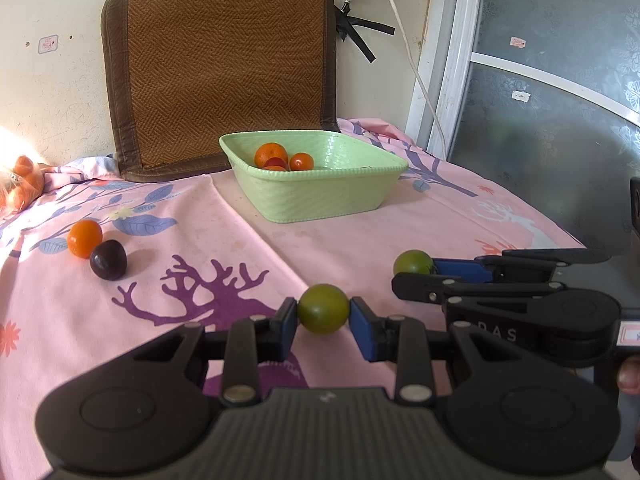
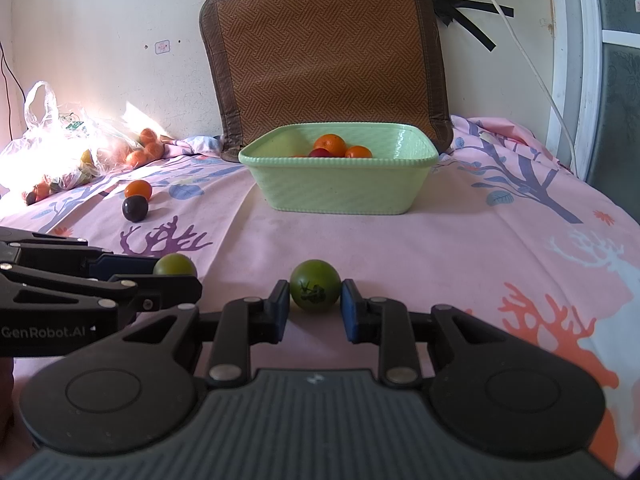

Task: Organize fruits
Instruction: 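Hold both green tomatoes above the table, then lower both green tomatoes into the green basket and open both tools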

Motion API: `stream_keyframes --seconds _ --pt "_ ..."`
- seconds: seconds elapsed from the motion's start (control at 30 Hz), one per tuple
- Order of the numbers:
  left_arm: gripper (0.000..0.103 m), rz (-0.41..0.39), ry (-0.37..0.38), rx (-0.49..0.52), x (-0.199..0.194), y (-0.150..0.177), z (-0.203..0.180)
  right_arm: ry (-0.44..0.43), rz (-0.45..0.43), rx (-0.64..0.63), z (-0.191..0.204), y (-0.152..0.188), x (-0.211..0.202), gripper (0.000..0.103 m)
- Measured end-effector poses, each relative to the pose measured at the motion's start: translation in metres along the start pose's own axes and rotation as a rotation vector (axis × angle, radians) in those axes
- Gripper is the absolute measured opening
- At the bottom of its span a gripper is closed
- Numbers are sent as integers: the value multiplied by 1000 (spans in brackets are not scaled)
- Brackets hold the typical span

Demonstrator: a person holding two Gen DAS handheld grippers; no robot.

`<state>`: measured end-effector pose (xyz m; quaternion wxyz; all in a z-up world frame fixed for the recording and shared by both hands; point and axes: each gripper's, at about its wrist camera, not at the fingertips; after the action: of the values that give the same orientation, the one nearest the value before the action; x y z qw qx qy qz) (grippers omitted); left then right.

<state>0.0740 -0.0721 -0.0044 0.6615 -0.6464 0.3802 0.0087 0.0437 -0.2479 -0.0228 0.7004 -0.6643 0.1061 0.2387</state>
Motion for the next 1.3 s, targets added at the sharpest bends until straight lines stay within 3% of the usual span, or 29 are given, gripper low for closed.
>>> stream_keyframes --seconds 0.87,1.3 --pt "29 -1 2 -2 0 0 0 8 -10 -1 0 -1 -2 30" --pt "29 8 26 -66 1 -11 12 -13 -57 65 -11 -4 -9 30"
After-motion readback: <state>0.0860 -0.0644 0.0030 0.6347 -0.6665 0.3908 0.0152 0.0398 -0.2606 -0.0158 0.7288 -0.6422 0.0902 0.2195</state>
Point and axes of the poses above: each gripper's, at about its wrist camera, not at the fingertips, and x roughly the way its jaws point, z to its left, y to its underside, and after that the axes turned 3 degrees about -z, right-handed
